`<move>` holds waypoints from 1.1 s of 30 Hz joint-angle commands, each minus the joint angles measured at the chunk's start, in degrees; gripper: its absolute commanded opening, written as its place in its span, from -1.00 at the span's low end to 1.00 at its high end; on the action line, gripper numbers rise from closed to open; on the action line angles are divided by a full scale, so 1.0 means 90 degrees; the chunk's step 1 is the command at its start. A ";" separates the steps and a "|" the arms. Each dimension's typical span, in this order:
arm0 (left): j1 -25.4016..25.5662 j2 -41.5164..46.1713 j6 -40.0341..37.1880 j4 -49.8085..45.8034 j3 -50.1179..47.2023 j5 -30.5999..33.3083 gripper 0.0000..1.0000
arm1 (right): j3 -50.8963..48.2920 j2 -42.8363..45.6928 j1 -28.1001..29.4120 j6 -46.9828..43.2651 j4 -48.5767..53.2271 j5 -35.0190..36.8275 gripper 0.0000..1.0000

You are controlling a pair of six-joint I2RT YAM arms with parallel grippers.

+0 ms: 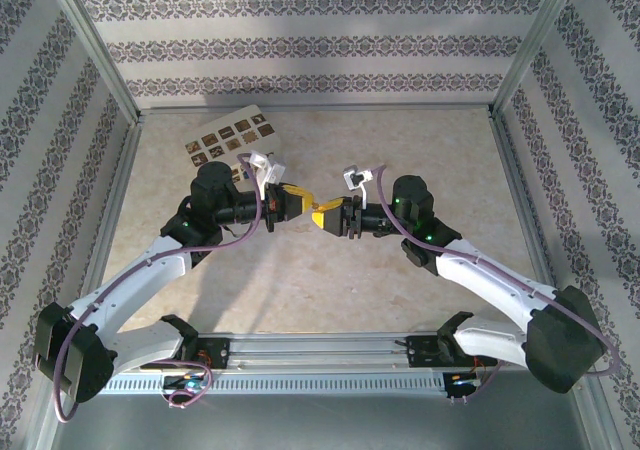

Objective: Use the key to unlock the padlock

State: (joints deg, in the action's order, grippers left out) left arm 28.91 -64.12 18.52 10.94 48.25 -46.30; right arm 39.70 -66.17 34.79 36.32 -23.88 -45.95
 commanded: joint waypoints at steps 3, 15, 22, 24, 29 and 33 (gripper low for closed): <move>0.0085 0.0165 -0.0115 0.0013 0.0039 0.0022 -1.00 | 0.0198 0.0032 0.0069 0.0018 -0.0218 -0.0027 -0.38; 0.0083 0.0177 -0.0105 0.0054 -0.0005 -0.0026 -1.00 | 0.0177 0.0114 -0.0014 0.0086 -0.0208 0.0077 -0.52; 0.0084 0.0181 -0.0105 0.0074 -0.0030 -0.0052 -1.00 | 0.0149 0.0194 -0.0060 0.0106 -0.0208 0.0125 -0.49; 0.0086 0.0173 -0.0115 0.0083 -0.0030 -0.0063 -1.00 | 0.0159 0.0204 -0.0066 0.0106 -0.0208 0.0144 -0.47; 0.0080 0.0168 -0.0106 0.0112 -0.0058 -0.0071 -1.00 | 0.0188 0.0153 -0.0066 0.0106 -0.0228 0.0126 -0.47; 0.0086 0.0159 -0.0090 0.0122 -0.0067 -0.0089 -1.00 | 0.0197 0.0128 -0.0057 0.0116 -0.0247 0.0116 -0.49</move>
State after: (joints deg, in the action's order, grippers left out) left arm 28.91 -63.88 18.39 10.96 48.23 -46.24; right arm 39.72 -65.41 34.61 37.17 -23.86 -45.04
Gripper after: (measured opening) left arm 0.043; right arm 0.259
